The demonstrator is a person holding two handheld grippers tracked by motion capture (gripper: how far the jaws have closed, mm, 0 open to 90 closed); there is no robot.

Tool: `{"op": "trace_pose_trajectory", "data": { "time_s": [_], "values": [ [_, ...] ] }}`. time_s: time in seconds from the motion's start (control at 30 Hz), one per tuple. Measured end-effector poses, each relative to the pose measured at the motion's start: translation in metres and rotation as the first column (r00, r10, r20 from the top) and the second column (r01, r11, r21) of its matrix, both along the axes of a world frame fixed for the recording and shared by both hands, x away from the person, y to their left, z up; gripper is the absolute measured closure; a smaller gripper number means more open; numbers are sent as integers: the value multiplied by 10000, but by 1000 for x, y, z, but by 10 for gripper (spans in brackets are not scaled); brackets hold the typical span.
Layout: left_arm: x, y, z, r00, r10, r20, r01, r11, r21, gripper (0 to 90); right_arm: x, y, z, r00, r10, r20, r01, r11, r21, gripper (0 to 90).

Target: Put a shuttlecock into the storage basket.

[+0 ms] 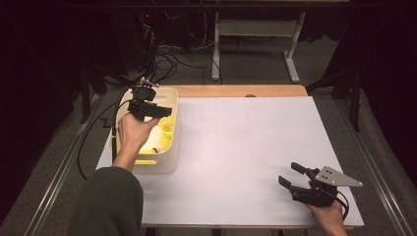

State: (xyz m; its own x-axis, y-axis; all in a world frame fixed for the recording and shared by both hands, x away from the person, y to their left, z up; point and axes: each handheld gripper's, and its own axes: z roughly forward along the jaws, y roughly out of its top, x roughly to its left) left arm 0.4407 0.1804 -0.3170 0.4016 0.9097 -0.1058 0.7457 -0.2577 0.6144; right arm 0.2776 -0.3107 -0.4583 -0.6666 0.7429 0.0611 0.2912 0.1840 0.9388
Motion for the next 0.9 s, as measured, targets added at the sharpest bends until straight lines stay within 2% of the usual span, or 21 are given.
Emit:
{"op": "trace_pose_trajectory", "data": {
  "time_s": [0.13, 0.3, 0.9],
  "values": [
    [-1, -3, 2, 10000, -55, 67, 55, 9999, -112, 394, 0, 0, 0, 10000, 9, 4, -9, 10000, -2, 298],
    [-2, -12, 7, 9993, -309, 214, 310, 9995, -59, 388, 0, 0, 0, 10000, 13, 8, -13, 10000, 3, 298],
    [-3, -41, 11, 9944, -1000, 337, 1004, 9949, -99, 381, -1, -1, 0, 10000, 1, 56, -1, 10000, 37, 297]
  ]
}}
